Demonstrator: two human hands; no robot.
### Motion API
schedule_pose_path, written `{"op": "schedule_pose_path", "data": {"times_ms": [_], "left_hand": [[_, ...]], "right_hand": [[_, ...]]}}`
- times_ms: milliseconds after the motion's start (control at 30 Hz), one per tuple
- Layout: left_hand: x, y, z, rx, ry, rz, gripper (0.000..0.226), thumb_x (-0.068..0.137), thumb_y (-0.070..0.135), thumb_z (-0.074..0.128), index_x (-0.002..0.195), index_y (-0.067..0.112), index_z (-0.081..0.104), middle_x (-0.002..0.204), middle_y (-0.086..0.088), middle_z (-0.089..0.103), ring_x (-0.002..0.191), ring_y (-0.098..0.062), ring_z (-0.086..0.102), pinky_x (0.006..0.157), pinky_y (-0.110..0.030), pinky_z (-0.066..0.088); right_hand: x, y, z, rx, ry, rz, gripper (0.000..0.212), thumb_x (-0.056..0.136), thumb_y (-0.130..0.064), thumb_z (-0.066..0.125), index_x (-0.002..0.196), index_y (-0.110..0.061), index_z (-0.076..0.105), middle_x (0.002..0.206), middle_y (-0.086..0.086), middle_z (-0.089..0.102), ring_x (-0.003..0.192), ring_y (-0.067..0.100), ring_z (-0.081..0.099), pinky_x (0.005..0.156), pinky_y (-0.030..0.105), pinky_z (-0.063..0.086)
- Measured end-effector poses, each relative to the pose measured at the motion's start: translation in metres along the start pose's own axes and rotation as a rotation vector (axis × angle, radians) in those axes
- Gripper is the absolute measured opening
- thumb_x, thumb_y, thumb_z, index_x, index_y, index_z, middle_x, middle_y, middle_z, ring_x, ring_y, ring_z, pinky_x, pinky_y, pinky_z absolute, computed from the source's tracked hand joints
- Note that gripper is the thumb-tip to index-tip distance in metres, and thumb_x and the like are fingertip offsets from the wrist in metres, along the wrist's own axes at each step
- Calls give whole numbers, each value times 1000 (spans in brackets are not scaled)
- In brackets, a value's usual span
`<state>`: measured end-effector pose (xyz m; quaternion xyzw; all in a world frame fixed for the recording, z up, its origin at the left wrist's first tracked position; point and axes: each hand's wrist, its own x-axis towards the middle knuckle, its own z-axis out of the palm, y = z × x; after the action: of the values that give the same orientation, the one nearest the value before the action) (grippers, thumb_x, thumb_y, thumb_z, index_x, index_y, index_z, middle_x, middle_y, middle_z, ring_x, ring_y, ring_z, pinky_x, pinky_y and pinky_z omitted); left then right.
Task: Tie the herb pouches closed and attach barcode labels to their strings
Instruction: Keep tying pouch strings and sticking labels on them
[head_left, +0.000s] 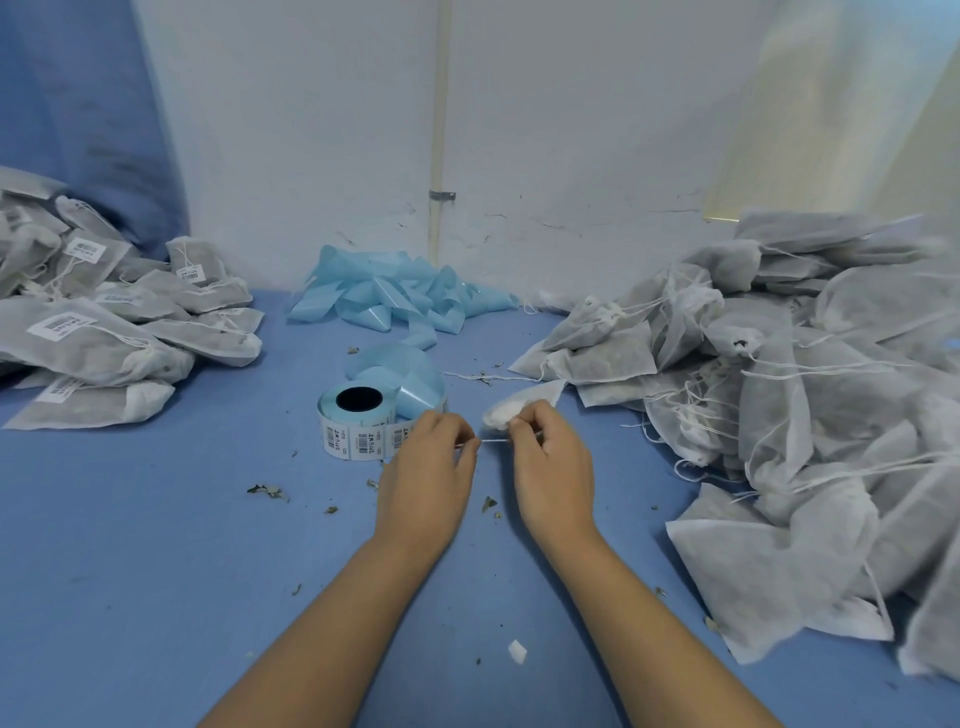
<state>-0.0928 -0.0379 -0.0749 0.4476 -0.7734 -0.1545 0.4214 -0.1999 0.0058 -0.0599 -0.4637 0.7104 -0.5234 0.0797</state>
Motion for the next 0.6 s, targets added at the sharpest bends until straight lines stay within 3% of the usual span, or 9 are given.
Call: {"op": "schedule_pose_path", "data": {"times_ms": [100, 267, 433, 600], "left_hand": [[-3, 5, -2, 70, 8, 83, 15, 95, 28, 54, 91, 14, 60, 103, 9, 50, 76, -11, 51, 58, -28, 35], [-4, 8, 1, 77, -35, 129, 17, 95, 24, 51, 95, 14, 65, 126, 11, 55, 100, -12, 57, 69, -31, 44], [-3, 4, 2, -66, -36, 22, 9, 94, 23, 53, 99, 19, 60, 91, 7, 65, 78, -14, 58, 65, -30, 41], [1, 2, -1, -296, -135, -34, 6, 94, 21, 54, 94, 18, 59, 85, 0, 67, 77, -19, 62, 75, -43, 50]], "right_hand": [[-1, 2, 0, -219, 33, -67, 19, 91, -19, 45, 73, -18, 48, 75, -8, 51, 83, 16, 46, 62, 32, 35], [-4, 1, 4, -524, -10, -200, 15, 94, -20, 43, 83, -21, 53, 98, -7, 62, 97, 16, 46, 72, 29, 24], [-6, 2, 3, -556, -71, -276, 34, 90, -14, 47, 122, -20, 58, 136, -13, 52, 128, 13, 37, 92, 26, 25], [-8, -2, 4, -494, -35, -333, 37, 82, -7, 53, 118, -15, 61, 136, -9, 54, 127, 17, 41, 93, 31, 31]]}}
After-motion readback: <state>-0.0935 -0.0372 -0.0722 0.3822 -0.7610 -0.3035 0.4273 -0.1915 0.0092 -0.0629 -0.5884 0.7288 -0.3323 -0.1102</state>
